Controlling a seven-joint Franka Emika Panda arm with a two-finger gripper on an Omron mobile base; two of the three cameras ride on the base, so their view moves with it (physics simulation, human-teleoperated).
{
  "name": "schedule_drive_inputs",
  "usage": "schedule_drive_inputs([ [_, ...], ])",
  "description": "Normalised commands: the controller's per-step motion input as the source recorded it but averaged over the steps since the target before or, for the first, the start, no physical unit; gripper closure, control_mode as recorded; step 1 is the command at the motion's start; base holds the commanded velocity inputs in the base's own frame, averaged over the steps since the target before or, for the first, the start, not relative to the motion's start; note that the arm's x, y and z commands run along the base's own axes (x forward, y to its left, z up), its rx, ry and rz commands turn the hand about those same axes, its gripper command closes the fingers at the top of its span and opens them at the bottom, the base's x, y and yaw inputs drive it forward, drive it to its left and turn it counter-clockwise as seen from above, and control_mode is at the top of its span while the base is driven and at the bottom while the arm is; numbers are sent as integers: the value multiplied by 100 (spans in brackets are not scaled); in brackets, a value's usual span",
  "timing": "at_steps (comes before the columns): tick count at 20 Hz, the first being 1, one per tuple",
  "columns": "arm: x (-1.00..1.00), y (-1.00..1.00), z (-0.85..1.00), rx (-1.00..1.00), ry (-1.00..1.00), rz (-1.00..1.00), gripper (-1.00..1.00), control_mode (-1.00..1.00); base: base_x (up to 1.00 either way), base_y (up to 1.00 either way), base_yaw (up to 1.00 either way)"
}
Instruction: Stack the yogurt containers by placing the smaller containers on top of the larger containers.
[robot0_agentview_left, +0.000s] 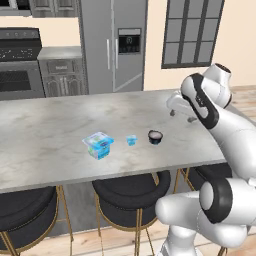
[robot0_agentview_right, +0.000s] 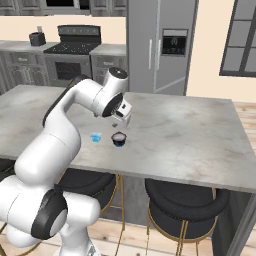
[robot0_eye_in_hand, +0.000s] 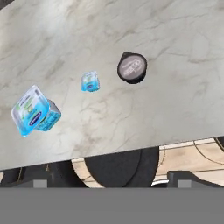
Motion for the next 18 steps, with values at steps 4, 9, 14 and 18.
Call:
schedule_drive_inputs([
  [4, 17, 0, -16, -1, 0, -1, -100, -100, 0, 0, 0],
  [9, 20, 0, -14, -7, 0, -1, -100, -100, 0, 0, 0],
  [14, 26, 1, -14, -11, -1, 0, -100, -100, 0, 0, 0],
  [18, 19, 10, -17, -15, -1, 0, -100, -100, 0, 0, 0],
])
